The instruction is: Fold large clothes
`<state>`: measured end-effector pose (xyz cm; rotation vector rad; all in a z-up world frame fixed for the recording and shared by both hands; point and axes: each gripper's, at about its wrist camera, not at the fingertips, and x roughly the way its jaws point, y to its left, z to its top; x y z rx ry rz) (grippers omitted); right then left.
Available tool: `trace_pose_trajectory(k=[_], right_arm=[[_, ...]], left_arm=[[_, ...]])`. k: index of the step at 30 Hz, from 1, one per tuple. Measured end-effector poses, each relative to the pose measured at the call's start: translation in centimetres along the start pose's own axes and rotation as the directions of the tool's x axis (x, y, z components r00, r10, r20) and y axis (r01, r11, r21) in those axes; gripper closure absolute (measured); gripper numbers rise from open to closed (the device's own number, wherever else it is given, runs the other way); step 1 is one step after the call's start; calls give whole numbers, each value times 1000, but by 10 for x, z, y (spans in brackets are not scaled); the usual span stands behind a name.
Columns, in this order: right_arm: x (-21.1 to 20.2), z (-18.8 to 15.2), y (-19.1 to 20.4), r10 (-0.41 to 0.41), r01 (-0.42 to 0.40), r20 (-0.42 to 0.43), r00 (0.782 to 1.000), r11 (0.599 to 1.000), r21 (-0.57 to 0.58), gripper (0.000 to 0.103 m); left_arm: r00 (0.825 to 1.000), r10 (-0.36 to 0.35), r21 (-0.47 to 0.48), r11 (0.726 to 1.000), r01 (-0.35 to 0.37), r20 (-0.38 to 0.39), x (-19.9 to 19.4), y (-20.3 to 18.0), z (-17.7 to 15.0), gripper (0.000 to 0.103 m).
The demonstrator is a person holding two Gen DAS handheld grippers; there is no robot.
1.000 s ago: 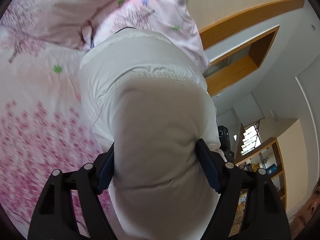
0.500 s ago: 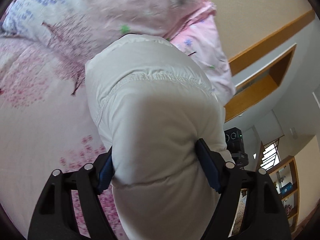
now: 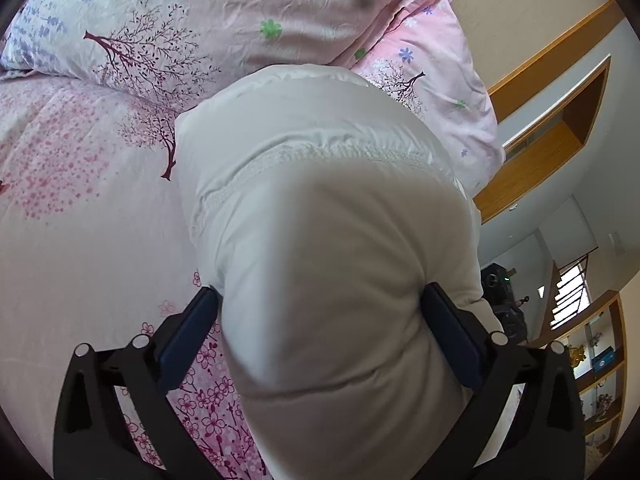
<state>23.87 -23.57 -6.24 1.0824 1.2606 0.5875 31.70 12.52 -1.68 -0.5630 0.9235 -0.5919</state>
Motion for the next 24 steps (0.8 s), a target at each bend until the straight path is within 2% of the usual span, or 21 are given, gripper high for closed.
trace_pose_trajectory(k=[1, 2, 4, 6, 8, 9, 10, 11, 12, 14, 17, 20, 21, 24], right_arm=[[-10, -5, 8, -58, 59, 27, 998, 998, -35, 28], [-25, -13, 25, -146, 155, 87, 986, 982, -108, 28], [-47, -28, 53, -236, 279, 210, 949, 937, -209, 28], [-71, -52, 83, -270, 386, 365, 891, 873, -298, 28], [-80, -81, 112, -251, 452, 464, 850, 801, -394, 29], [-78, -91, 119, -255, 479, 484, 837, 770, -421, 32], [-75, -103, 127, -263, 509, 502, 824, 733, -451, 40], [-70, -115, 133, -271, 533, 511, 816, 696, -481, 50], [-66, -122, 135, -276, 540, 509, 815, 681, -495, 54], [-54, -128, 137, -287, 543, 497, 819, 668, -510, 69], [-37, -133, 135, -306, 561, 500, 810, 653, -510, 75], [-20, -133, 131, -348, 606, 518, 781, 621, -497, 75], [-18, -134, 126, -366, 614, 512, 777, 619, -489, 75], [2, -126, 111, -409, 614, 471, 782, 637, -466, 75]], left_arm=[[1000, 14, 8, 1000, -14, 1, -1, -3, 1, 2], [999, 38, 25, 999, -38, 2, -4, -6, 2, 2], [996, 90, 64, 994, -91, 8, -9, -12, 4, 2], [990, 143, 104, 984, -144, 17, -14, -18, 5, 2], [984, 175, 127, 976, -177, 24, -17, -23, 6, 2], [980, 197, 140, 970, -200, 34, -18, -26, 6, 2], [974, 219, 157, 962, -224, 49, -20, -30, 6, 2], [971, 232, 167, 956, -239, 61, -21, -33, 5, 2], [964, 254, 184, 947, -265, 84, -24, -37, 3, 2], [950, 285, 212, 928, -306, 124, -31, -46, -1, 3], [927, 316, 249, 899, -361, 203, -48, -63, -12, 3], [906, 311, 286, 875, -390, 287, -69, -88, -31, 2], [908, 292, 302, 874, -381, 300, -72, -95, -39, 2], [918, 260, 354, 863, -360, 300, -70, -117, -61, 2]])
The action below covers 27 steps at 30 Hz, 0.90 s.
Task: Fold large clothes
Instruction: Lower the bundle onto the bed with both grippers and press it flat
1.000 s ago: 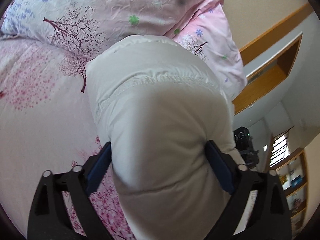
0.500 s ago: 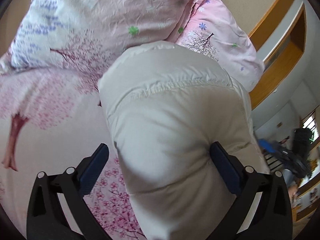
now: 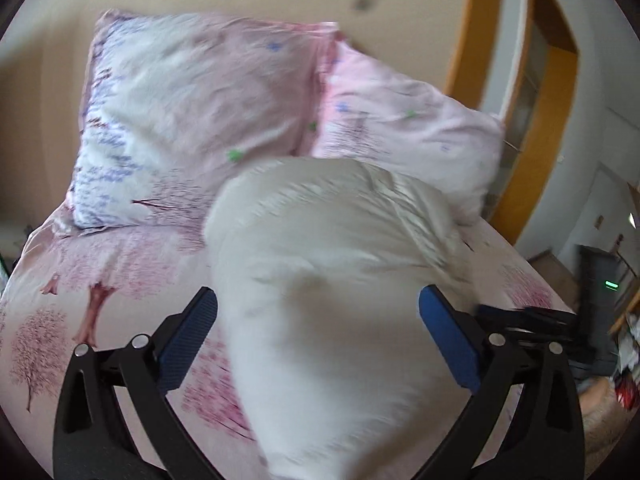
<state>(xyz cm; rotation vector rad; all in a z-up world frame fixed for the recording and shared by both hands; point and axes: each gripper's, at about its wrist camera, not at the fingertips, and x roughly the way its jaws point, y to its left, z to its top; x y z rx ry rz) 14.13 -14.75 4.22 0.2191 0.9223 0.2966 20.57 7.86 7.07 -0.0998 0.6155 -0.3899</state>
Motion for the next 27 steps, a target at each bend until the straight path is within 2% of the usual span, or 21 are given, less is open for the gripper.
trace_pose_trajectory(k=[3, 7, 9, 12, 14, 19, 23, 26, 27], right_arm=[[11, -14, -11, 25, -24, -26, 999, 999, 41, 76], [12, -14, -19, 53, -49, -56, 997, 997, 65, 76], [2, 0, -20, 64, -58, -73, 995, 995, 79, 76], [-19, 34, -24, 117, -120, 28, 993, 987, 105, 76], [-21, 60, -26, 131, -137, 60, 990, 983, 122, 76], [3, 111, -22, 64, -71, 61, 996, 989, 127, 76], [36, 124, -33, 18, -11, -38, 999, 983, 185, 76], [69, 115, -51, -1, 47, -175, 985, 965, 257, 76], [72, 113, -54, 8, 46, -191, 982, 960, 275, 76]], left_arm=[[1000, 12, 55, 998, -10, -27, 6, -25, -13, 2], [993, 66, 133, 990, -53, -95, 28, -43, -32, 2], [988, 111, 184, 979, -90, -104, 35, -49, -38, 2], [989, 91, 159, 985, -72, -116, 39, -43, -36, 2], [989, 89, 155, 985, -69, -121, 39, -42, -34, 2], [987, 105, 158, 984, -85, -124, 40, -44, -34, 2], [986, 111, 155, 984, -92, -121, 39, -45, -34, 2], [988, 111, 163, 982, -92, -110, 39, -47, -33, 2], [988, 113, 169, 981, -94, -104, 39, -49, -32, 2]])
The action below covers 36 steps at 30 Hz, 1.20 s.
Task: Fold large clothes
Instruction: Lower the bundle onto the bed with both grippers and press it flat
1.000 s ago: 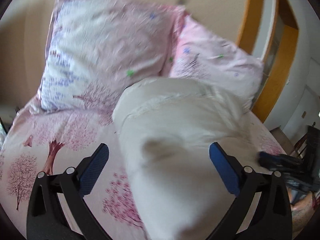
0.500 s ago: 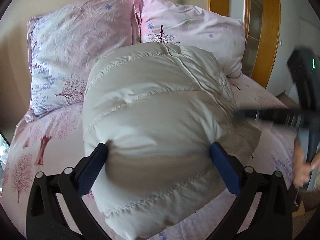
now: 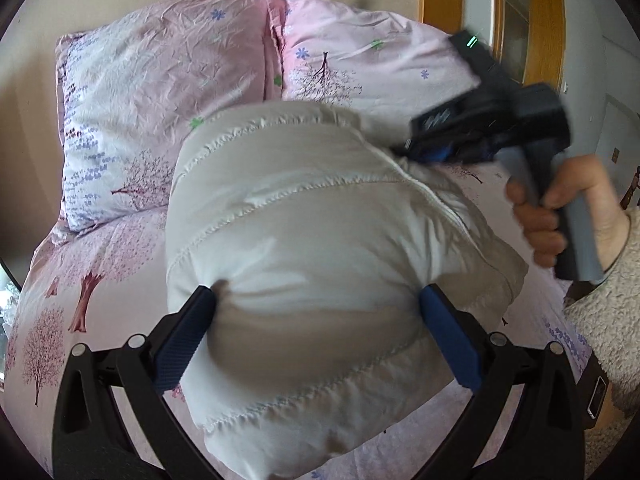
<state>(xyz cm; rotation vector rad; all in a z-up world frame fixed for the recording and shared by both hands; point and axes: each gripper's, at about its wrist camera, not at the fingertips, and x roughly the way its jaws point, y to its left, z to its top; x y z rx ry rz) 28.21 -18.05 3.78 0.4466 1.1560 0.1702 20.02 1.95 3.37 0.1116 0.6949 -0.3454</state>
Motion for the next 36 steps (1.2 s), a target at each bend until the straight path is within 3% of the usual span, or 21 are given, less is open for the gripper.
trace_pose_trajectory(k=[5, 8, 14, 18, 23, 28, 31, 36], right_arm=[[10, -3, -10, -23, 27, -69, 997, 998, 50, 77], [6, -6, -10, -30, 34, -77, 997, 998, 55, 76], [-56, -42, -6, 12, -12, 92, 996, 1000, -4, 71], [-88, -87, 6, 72, -57, 174, 982, 994, -89, 70], [-98, -133, 19, 69, -31, 217, 974, 984, -176, 70], [-73, -149, 16, -18, 50, 165, 986, 981, -189, 70], [-52, -148, -3, -12, 26, 110, 994, 992, -125, 70], [-48, -147, -8, 3, 10, 129, 992, 995, -98, 69]], left_arm=[[999, 27, 19, 999, -27, 32, -3, -6, 3, 2], [998, 15, -16, 1000, -14, 61, -15, 1, 4, 2], [986, 91, -76, 994, -81, 140, -48, 35, 7, 2], [990, 103, -121, 988, -91, 99, -46, 54, 3, 2], [993, 95, -123, 989, -87, 62, -36, 55, -7, 2], [999, 33, -116, 993, -30, 23, -22, 46, -14, 2], [999, -25, -123, 992, 23, -19, -8, 39, -19, 2], [1000, -17, -134, 991, 17, 1, -7, 38, -21, 2]])
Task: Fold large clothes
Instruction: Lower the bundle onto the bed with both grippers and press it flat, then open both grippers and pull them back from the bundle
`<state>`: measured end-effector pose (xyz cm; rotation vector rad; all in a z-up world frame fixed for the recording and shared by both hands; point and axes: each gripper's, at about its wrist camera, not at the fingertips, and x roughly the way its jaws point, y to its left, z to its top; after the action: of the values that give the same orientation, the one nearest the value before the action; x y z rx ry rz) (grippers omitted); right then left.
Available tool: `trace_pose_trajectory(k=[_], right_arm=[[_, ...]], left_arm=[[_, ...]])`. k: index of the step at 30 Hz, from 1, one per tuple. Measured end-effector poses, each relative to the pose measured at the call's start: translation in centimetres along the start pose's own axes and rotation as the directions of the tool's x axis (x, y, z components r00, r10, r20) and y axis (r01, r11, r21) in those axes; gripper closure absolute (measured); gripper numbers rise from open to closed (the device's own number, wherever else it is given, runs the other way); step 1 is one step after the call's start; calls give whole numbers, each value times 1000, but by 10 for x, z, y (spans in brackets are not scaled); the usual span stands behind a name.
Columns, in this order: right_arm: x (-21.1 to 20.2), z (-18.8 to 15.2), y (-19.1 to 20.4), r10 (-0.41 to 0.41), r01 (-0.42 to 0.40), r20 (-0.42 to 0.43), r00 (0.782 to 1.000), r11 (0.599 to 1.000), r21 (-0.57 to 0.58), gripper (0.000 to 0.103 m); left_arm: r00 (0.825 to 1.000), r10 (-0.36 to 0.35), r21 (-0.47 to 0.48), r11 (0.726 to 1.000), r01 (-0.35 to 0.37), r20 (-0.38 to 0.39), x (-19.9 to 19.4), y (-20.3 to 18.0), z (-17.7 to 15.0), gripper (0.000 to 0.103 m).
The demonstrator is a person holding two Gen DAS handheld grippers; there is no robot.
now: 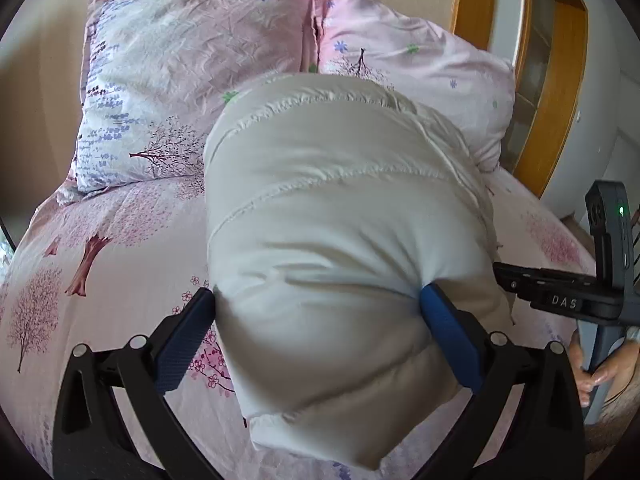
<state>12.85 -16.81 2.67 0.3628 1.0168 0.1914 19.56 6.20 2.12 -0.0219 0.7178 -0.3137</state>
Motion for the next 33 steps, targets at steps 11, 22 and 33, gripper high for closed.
trace_pose_trajectory(k=[11, 22, 33], right_arm=[[-71, -17, 20, -113, 126, 249, 962, 992, -33, 1], [-98, -38, 42, -176, 209, 285, 942, 974, -87, 1], [-92, -62, 53, -177, 202, 208, 962, 973, -110, 1]], left_arm=[[989, 39, -87, 996, -26, 144, -57, 14, -13, 2], [972, 227, -117, 969, -218, 64, -81, 14, -52, 2], [952, 299, -97, 951, -292, 65, -94, 6, -71, 2]])
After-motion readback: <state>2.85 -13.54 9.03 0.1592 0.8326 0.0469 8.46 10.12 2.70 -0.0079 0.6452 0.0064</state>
